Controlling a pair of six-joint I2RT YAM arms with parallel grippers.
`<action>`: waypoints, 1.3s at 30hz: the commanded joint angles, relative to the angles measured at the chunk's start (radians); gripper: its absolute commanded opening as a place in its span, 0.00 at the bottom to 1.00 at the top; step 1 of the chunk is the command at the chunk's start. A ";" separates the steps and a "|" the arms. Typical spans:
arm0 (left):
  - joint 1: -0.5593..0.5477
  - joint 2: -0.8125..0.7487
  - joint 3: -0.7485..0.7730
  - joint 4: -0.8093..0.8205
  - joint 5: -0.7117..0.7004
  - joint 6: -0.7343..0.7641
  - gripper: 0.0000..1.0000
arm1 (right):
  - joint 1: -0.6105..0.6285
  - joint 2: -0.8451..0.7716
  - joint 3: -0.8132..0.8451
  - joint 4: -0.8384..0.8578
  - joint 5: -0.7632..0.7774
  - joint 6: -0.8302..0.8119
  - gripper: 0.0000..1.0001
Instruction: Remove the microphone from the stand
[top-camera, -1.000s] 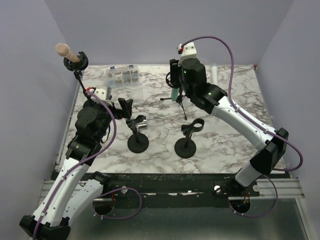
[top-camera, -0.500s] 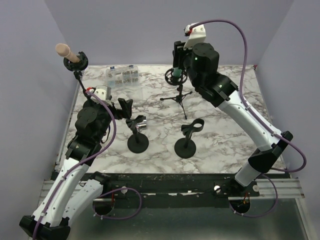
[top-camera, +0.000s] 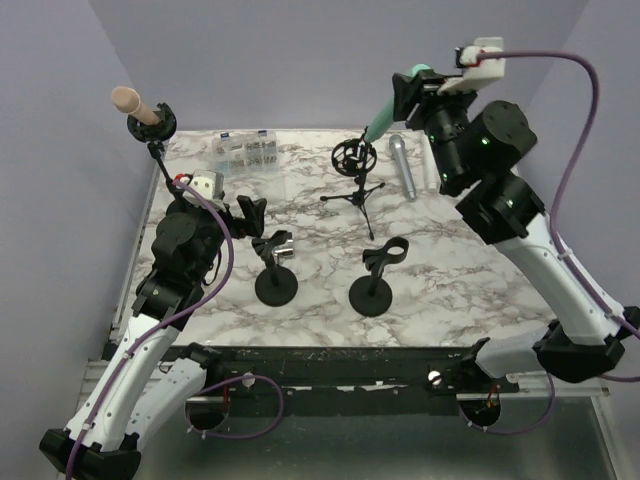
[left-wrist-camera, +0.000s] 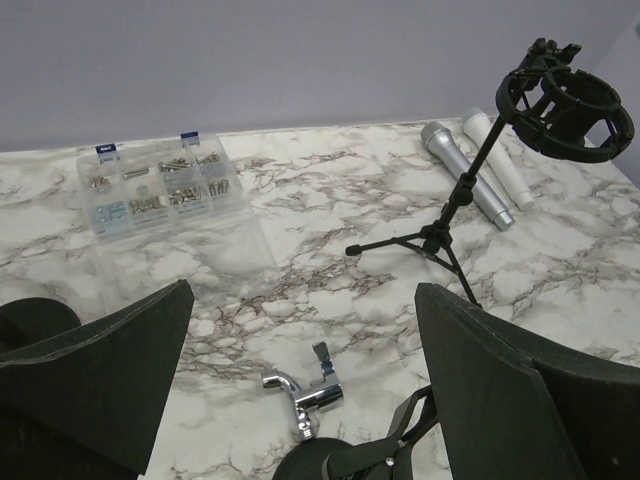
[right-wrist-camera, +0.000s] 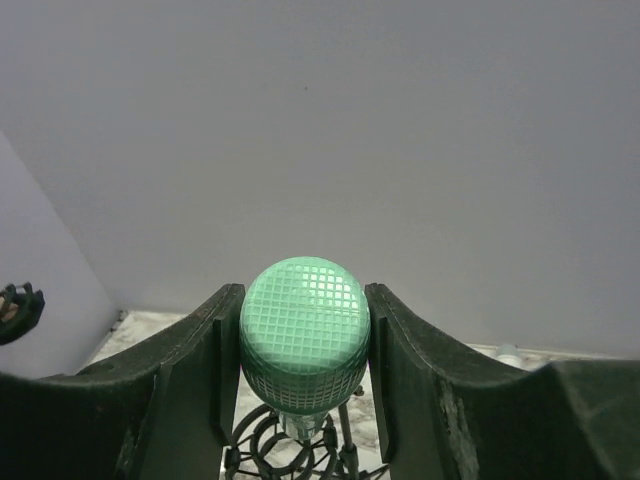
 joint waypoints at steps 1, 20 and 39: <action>-0.007 0.000 0.024 -0.004 0.021 -0.007 0.96 | -0.005 -0.153 -0.172 0.277 0.030 -0.040 0.13; -0.007 -0.001 0.027 -0.002 0.046 -0.028 0.96 | -0.146 -0.202 -0.817 0.796 0.522 -0.484 0.09; -0.013 -0.013 0.028 -0.002 0.052 -0.033 0.96 | -0.498 0.440 -0.250 -0.065 0.067 0.033 0.01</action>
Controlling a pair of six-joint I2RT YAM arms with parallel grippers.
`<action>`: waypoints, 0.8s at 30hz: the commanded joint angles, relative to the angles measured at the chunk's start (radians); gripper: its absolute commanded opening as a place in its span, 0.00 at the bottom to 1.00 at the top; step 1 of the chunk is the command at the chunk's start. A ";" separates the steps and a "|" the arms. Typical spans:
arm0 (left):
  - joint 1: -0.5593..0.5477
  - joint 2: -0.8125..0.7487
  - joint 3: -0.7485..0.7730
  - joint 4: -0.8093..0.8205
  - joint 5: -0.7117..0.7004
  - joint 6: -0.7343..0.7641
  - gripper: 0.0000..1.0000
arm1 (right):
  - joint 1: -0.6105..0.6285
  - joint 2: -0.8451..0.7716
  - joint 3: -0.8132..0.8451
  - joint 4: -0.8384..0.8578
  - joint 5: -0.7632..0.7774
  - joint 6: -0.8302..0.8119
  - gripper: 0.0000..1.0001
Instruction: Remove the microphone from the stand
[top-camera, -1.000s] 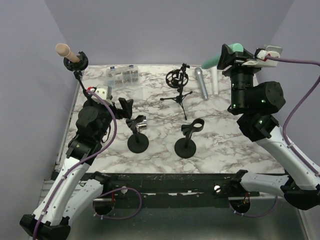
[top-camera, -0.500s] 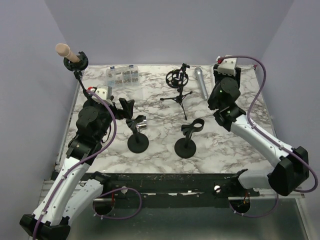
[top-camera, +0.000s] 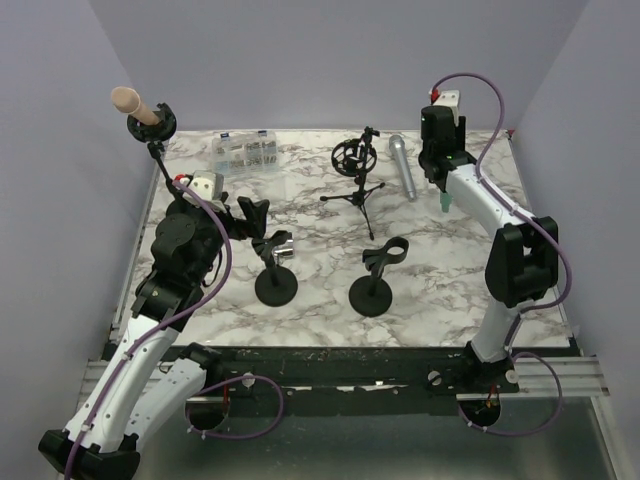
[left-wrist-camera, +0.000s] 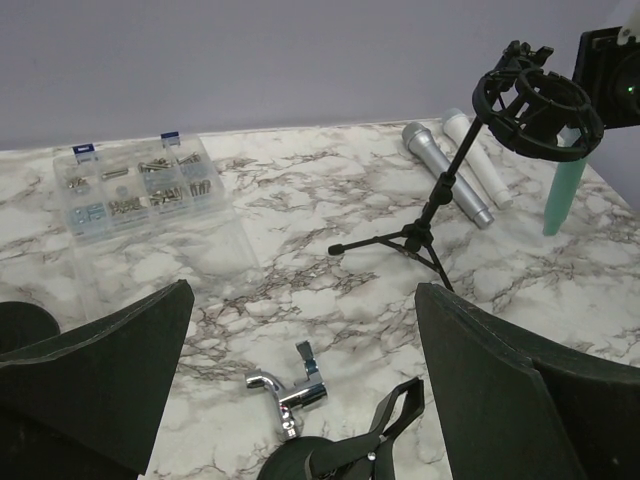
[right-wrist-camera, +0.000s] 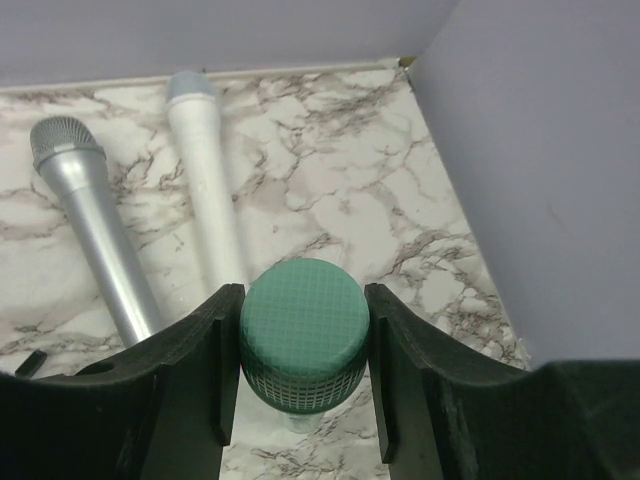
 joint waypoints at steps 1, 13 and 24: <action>-0.007 -0.008 0.027 -0.004 0.023 -0.009 0.96 | -0.009 0.062 0.074 -0.101 -0.109 0.049 0.01; -0.007 0.014 0.026 -0.002 0.024 -0.012 0.96 | -0.032 0.252 0.242 -0.105 -0.193 0.033 0.01; -0.008 0.032 0.017 0.003 -0.026 0.025 0.96 | -0.058 0.452 0.420 -0.044 -0.242 -0.014 0.01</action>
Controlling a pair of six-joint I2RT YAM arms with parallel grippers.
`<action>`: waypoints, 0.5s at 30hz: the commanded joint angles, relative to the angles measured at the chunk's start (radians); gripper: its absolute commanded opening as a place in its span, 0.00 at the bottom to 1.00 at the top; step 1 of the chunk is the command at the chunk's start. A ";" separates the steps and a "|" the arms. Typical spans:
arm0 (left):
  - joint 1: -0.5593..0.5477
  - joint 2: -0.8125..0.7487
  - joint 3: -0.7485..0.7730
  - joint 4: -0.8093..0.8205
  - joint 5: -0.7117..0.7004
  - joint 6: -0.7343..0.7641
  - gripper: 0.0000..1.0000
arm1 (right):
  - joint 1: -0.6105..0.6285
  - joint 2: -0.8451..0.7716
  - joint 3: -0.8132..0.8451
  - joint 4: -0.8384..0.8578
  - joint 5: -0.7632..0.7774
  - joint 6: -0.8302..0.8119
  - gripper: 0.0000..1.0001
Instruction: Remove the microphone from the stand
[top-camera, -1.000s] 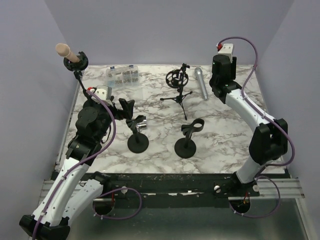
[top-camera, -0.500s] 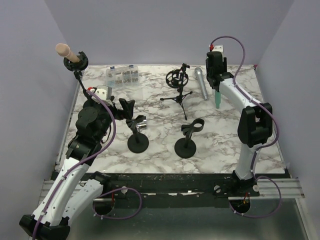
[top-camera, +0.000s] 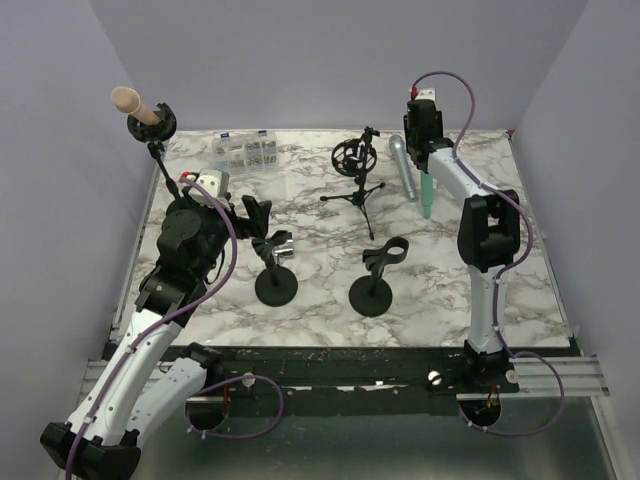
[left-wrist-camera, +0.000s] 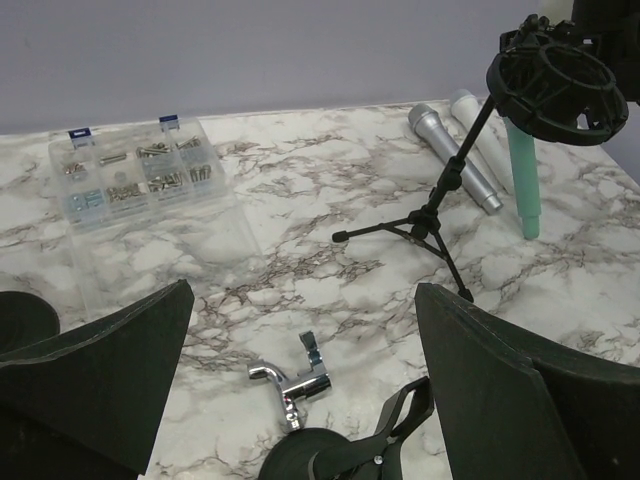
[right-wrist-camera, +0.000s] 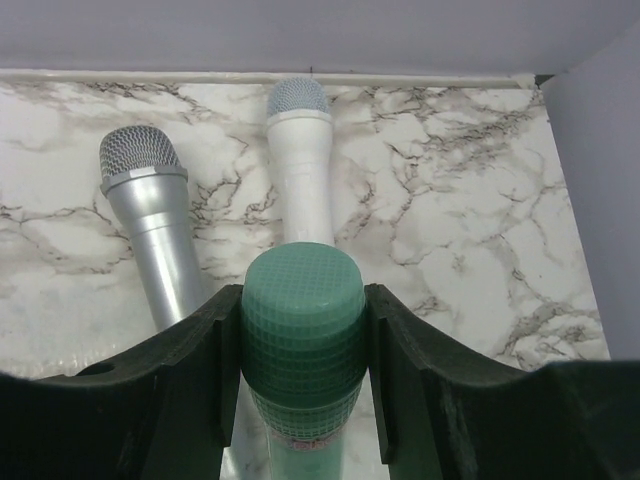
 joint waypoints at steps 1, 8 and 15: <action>-0.007 0.001 0.014 0.013 -0.027 0.022 0.96 | -0.017 0.089 0.092 0.041 -0.052 -0.025 0.01; -0.007 0.027 0.009 0.018 -0.054 0.041 0.96 | -0.035 0.233 0.242 0.063 -0.084 -0.054 0.01; -0.007 0.045 0.001 0.032 -0.074 0.061 0.96 | -0.045 0.351 0.380 0.108 -0.107 -0.085 0.02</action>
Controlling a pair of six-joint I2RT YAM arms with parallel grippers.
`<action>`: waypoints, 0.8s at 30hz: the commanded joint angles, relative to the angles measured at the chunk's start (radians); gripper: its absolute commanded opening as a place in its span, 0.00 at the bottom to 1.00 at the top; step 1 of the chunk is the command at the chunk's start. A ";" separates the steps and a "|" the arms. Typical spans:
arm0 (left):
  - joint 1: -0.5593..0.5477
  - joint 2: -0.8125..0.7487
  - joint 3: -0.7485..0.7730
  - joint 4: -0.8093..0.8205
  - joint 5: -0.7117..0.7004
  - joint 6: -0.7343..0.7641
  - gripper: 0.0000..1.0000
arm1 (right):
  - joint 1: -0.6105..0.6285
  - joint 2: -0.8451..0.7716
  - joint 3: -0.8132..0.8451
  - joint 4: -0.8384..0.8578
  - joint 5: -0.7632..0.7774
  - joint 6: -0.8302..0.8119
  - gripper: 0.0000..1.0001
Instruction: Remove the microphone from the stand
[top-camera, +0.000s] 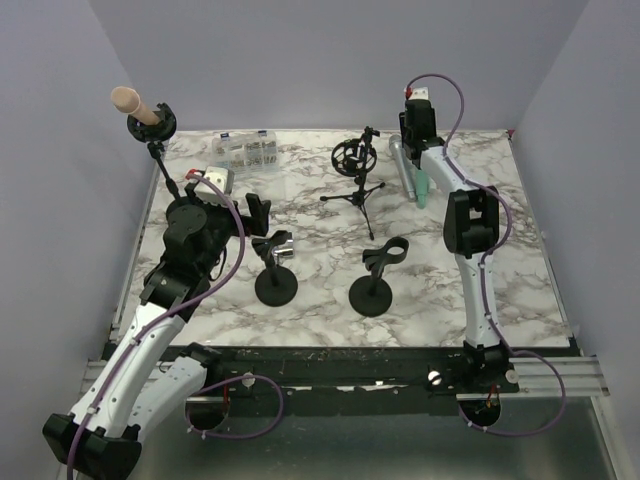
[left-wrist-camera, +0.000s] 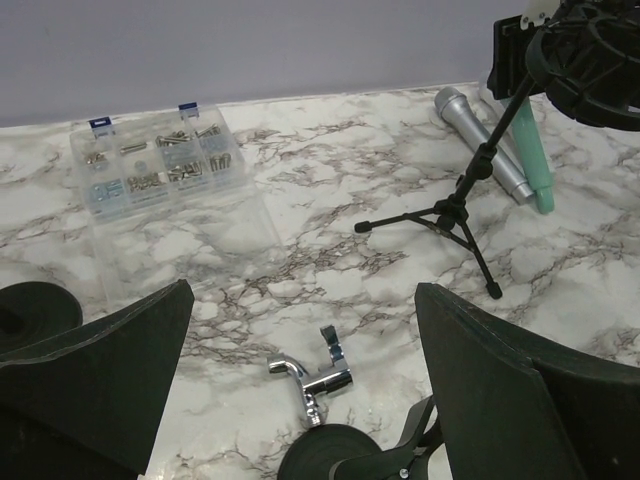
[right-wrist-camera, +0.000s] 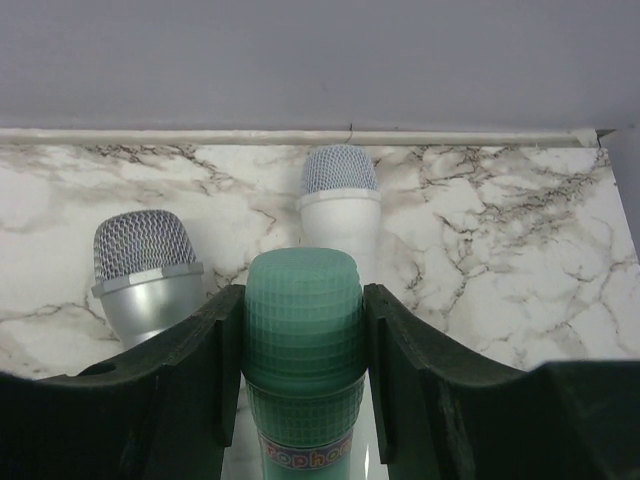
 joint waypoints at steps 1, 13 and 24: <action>-0.007 0.009 0.002 0.030 -0.040 0.027 0.96 | -0.012 0.072 0.092 0.078 -0.041 -0.028 0.03; -0.007 0.041 0.003 0.033 -0.049 0.041 0.96 | -0.028 0.214 0.225 0.146 -0.089 -0.016 0.17; -0.007 0.054 0.007 0.031 -0.051 0.044 0.96 | -0.029 0.263 0.241 0.159 -0.115 0.009 0.38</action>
